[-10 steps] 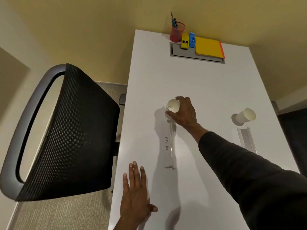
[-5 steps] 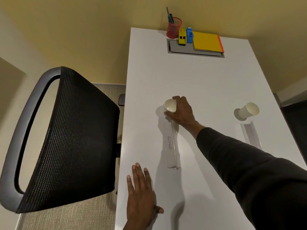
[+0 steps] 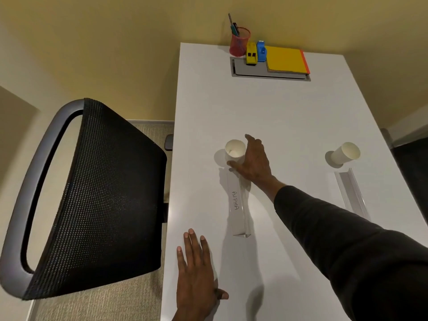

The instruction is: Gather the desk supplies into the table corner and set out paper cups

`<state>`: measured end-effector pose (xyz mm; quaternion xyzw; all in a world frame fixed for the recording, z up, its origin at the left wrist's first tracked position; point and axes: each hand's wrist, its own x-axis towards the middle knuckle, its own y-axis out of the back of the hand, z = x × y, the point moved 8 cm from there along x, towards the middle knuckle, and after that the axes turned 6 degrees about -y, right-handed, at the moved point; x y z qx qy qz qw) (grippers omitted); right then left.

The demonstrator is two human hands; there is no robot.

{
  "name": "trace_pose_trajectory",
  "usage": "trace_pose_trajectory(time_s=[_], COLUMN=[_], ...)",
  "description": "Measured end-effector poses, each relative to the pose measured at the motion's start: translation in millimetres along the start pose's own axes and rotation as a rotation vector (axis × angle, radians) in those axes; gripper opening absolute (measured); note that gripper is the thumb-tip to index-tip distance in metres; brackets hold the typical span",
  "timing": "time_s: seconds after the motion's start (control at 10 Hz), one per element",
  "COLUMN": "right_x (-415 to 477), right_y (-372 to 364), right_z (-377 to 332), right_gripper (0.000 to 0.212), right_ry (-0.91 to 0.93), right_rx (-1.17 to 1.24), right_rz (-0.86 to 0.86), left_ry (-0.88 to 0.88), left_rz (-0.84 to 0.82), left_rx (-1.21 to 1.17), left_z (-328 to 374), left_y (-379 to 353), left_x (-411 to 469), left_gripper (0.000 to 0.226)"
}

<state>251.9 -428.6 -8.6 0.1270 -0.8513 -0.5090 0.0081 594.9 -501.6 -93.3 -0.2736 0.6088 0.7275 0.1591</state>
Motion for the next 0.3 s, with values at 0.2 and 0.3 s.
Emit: trace_pose_trajectory(time_s=[0.2, 0.3], right_x=[-50.6, -89.7], right_y=[32.1, 42.4], right_z=[7.6, 8.3], right_gripper=[0.100, 0.095], right_ry=[0.001, 0.040], right_rx=[0.030, 0.016], right_rz=[0.112, 0.139], left_ry=[-0.011, 0.006], left_rz=[-0.011, -0.008], left_rx=[-0.004, 0.029], left_z=[2.4, 4.2], left_y=[4.9, 10.2], left_x=[-1.3, -9.1], left_gripper=[0.162, 0.162])
